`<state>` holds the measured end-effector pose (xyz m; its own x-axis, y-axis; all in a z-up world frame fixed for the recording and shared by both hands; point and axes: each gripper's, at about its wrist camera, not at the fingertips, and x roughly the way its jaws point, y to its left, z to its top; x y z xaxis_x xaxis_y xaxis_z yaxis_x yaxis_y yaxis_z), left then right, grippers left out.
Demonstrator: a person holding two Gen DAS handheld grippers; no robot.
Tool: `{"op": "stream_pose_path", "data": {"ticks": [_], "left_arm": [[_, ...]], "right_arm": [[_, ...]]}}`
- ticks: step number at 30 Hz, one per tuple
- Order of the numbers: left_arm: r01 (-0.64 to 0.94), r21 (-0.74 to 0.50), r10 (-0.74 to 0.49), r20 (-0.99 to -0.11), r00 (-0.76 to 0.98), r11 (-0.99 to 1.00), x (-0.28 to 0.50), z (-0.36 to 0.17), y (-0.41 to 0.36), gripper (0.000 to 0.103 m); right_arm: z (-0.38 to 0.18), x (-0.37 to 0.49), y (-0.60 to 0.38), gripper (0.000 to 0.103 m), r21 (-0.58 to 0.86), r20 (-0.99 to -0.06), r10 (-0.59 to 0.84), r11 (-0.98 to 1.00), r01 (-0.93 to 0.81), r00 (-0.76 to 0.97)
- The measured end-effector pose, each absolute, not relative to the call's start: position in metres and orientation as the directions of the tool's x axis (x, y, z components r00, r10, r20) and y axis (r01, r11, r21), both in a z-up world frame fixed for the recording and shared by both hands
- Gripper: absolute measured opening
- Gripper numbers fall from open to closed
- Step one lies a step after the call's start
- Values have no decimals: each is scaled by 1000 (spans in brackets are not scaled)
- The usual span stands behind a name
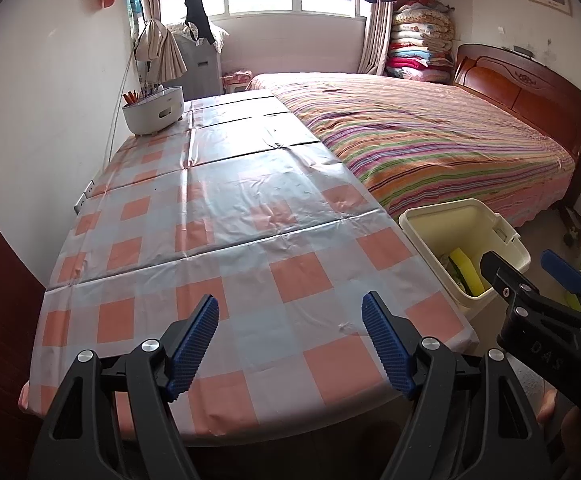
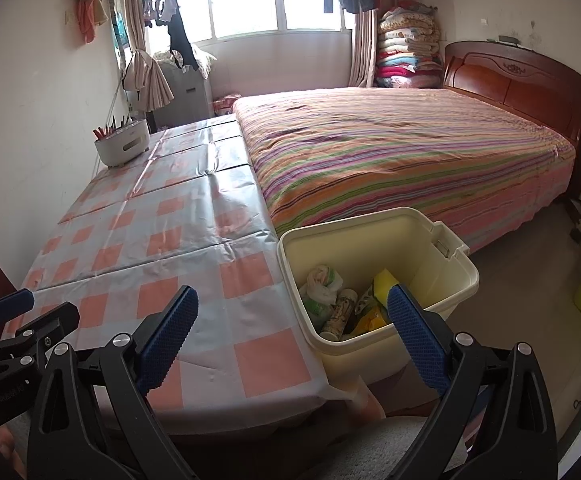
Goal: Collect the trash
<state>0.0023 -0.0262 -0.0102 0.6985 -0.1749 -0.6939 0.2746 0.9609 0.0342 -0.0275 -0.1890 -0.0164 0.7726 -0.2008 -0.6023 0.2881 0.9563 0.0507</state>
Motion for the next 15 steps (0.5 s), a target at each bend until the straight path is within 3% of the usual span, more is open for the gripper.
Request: {"op": "stream_pose_path", "data": {"ticks": [15], "left_arm": [[269, 44, -168, -681, 713, 962, 4, -4, -28, 72]], "right_arm": [[-13, -27, -190, 94, 68, -595, -188, 957, 282, 781]]}}
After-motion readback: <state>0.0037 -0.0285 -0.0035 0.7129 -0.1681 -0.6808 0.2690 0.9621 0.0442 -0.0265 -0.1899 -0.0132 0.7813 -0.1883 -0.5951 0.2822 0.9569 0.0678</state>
